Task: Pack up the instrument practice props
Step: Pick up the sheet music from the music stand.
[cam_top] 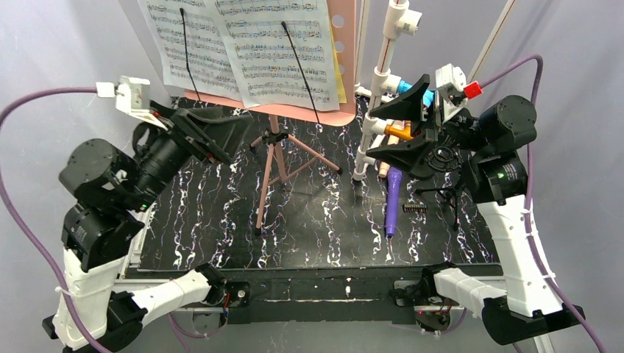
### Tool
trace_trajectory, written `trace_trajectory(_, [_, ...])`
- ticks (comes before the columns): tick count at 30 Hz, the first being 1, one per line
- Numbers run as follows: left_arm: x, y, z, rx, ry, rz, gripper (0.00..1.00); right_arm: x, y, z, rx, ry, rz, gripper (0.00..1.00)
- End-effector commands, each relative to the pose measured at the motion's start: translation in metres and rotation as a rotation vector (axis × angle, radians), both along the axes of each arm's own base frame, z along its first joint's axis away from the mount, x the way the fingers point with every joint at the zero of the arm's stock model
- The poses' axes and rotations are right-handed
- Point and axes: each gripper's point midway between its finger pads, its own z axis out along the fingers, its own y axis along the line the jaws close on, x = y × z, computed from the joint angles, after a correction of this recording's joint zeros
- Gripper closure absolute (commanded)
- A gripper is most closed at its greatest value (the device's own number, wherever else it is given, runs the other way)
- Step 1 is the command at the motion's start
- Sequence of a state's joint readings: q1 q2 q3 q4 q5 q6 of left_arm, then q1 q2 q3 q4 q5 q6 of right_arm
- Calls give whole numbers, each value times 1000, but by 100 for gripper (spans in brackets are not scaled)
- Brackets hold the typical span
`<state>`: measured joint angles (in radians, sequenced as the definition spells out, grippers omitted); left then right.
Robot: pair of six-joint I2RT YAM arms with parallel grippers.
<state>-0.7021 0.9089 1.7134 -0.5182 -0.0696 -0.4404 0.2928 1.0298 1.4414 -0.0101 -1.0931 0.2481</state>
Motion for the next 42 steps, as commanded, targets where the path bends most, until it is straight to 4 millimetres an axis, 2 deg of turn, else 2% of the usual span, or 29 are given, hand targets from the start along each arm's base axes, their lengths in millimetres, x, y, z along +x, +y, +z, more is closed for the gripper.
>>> trace_trajectory(1, [26,14,0,104,23,148,0,-3,1,14,42,-4,4,0])
trace_trajectory(5, [43,14,2,172,13,187,0,-2,2,8,37,7,4,0])
trace_trajectory(8, [54,10,6,163,15,172,0,-2,2,5,32,9,2,0])
trace_trajectory(10, [66,10,1,155,35,174,0,-2,2,2,28,12,0,0])
trace_trajectory(12, [68,5,-2,132,34,128,0,-3,1,0,22,16,-1,0])
trace_trajectory(14, [61,-1,-5,123,12,71,0,-6,0,-4,5,16,-2,0])
trace_trajectory(17, [57,9,-17,129,21,97,0,-9,-2,-15,-19,25,-7,0])
trace_trajectory(20, [63,19,-29,129,47,134,0,-9,-2,-22,-25,34,-4,0])
trace_trajectory(27, [79,28,-41,145,96,145,0,-9,-2,-31,-46,39,-7,0])
trace_trajectory(33, [95,39,-34,-4,127,117,0,-8,-3,-45,-74,36,-14,0])
trace_trajectory(37, [102,34,-19,-101,121,41,2,-7,-4,-45,-75,26,-22,0])
trace_trajectory(42, [107,33,-9,-120,99,21,5,-10,-5,-47,-75,22,-21,0])
